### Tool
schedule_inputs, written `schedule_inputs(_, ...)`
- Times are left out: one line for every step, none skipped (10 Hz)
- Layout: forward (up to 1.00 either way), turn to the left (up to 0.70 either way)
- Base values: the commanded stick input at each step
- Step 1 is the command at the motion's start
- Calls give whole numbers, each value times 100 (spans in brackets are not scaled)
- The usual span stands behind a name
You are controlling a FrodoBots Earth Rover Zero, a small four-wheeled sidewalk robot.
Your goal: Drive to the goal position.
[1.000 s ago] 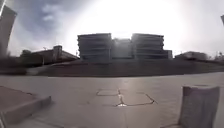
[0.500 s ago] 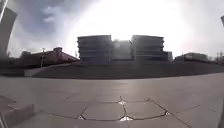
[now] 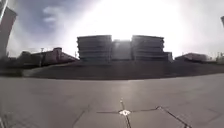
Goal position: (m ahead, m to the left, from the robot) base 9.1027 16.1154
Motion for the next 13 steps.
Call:
schedule_inputs(100, 40)
schedule_inputs(100, 40)
schedule_inputs(100, 40)
schedule_inputs(100, 40)
schedule_inputs(100, 40)
schedule_inputs(100, 40)
schedule_inputs(100, 40)
schedule_inputs(100, 40)
schedule_inputs(100, 40)
schedule_inputs(100, 40)
schedule_inputs(100, 40)
schedule_inputs(100, 40)
schedule_inputs(100, 40)
